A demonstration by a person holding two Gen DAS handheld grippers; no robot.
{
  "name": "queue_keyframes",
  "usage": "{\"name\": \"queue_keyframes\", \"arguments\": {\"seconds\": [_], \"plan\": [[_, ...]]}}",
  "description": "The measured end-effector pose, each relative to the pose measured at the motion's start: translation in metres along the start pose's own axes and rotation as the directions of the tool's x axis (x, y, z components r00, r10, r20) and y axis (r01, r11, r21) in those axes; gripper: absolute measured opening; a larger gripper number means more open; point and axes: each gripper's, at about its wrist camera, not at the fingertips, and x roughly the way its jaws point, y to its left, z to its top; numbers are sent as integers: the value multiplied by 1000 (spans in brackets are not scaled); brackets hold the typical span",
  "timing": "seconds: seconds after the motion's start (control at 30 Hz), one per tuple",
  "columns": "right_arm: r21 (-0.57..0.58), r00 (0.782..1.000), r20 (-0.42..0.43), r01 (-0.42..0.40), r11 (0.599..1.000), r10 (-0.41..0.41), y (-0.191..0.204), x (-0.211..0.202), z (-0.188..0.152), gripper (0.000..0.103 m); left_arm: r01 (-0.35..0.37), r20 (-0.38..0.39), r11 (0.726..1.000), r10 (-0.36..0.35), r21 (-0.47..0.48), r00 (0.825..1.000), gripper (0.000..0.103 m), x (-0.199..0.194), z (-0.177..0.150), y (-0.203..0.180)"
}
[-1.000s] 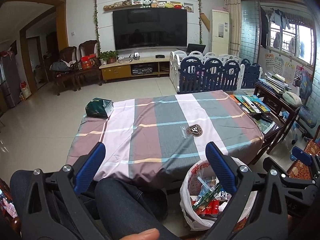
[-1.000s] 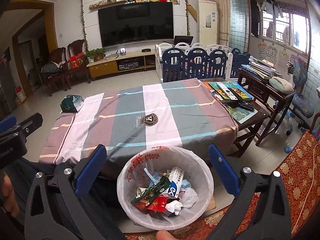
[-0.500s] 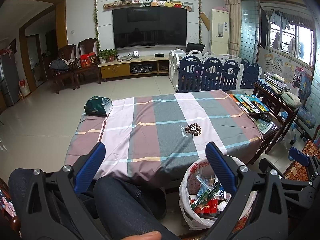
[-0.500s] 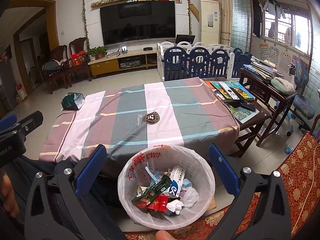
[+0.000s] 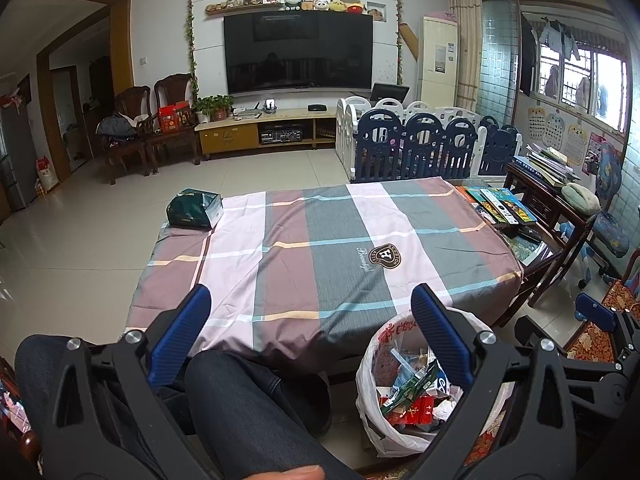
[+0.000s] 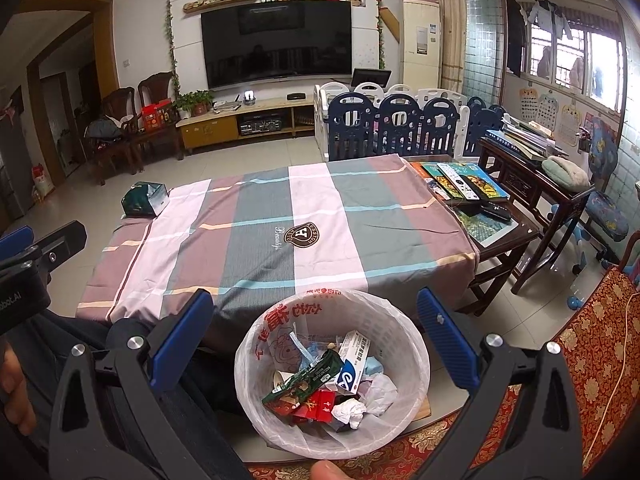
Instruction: Collect trash
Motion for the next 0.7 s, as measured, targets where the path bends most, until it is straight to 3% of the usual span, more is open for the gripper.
{"name": "queue_keyframes", "arguments": {"seconds": [0.7], "plan": [[-3,1000,-3,-1,1000,1,1,2,-2,100,13,-14,1000,-13,0,1000,100,1,-5,0]]}}
